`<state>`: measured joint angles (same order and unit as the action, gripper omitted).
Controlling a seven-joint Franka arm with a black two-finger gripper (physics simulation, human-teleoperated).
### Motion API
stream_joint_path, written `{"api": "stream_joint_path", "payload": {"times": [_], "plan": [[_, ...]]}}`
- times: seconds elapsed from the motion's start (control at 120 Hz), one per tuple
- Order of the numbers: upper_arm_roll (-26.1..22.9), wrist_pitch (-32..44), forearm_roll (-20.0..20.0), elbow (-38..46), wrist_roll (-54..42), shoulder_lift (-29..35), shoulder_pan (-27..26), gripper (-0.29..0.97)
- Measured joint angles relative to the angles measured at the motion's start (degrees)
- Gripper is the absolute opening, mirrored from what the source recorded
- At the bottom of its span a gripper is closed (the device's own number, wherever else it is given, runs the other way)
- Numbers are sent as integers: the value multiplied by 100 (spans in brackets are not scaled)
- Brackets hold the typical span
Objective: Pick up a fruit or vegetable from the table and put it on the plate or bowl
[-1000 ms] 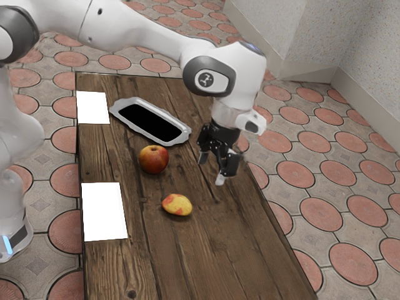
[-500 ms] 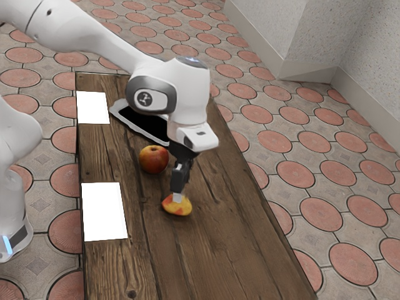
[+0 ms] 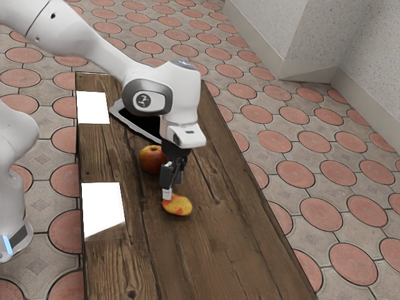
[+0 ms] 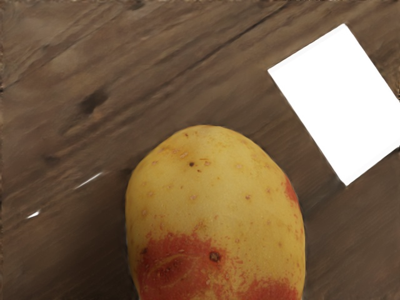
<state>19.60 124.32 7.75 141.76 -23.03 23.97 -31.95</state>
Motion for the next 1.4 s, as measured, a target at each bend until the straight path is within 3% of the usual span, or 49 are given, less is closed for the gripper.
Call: {"api": "stream_joint_path", "payload": {"times": [0.9,1.4], "plan": [[-9,480,353,-259,-911,-780,-272,66],[10,560,500,-74,-1058,-675,-234,66]]}}
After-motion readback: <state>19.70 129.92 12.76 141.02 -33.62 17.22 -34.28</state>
